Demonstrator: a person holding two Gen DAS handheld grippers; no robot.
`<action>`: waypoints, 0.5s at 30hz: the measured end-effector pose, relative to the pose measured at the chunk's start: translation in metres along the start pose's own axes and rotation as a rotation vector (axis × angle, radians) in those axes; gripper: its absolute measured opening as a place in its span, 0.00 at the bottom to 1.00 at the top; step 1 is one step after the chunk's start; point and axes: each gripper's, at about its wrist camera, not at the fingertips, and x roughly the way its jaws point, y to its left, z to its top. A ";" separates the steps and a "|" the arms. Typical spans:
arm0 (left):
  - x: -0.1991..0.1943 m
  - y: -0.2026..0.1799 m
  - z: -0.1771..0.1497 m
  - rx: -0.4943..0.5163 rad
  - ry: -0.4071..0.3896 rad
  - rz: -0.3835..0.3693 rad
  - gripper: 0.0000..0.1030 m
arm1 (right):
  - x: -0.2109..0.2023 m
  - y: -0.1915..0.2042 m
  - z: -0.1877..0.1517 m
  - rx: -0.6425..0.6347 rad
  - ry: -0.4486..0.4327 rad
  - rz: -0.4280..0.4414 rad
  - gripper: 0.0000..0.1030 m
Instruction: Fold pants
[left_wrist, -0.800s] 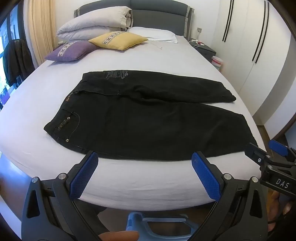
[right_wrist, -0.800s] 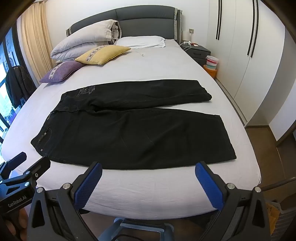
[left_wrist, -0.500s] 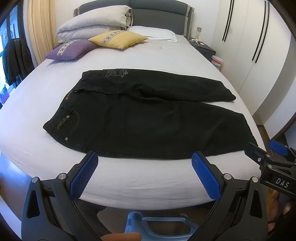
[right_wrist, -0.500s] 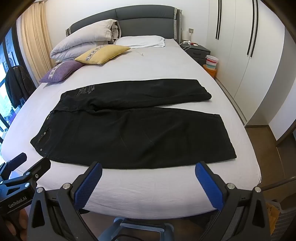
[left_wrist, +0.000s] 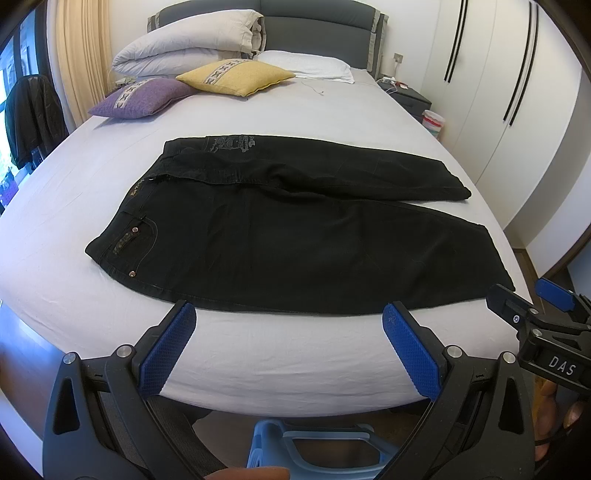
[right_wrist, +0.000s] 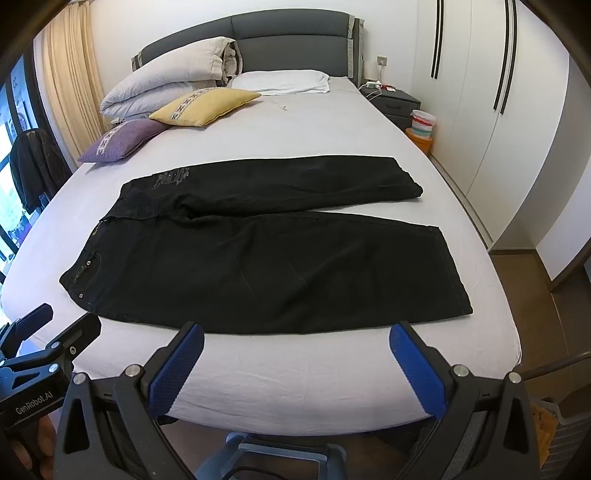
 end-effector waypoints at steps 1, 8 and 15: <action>0.000 0.000 0.000 0.000 0.000 0.000 1.00 | 0.000 0.000 0.000 0.000 0.001 0.000 1.00; 0.002 0.001 -0.002 0.000 0.002 0.000 1.00 | 0.001 0.000 -0.001 -0.001 0.002 -0.001 1.00; 0.003 0.002 -0.003 0.001 0.004 0.001 1.00 | 0.001 0.000 -0.002 -0.001 0.002 -0.002 1.00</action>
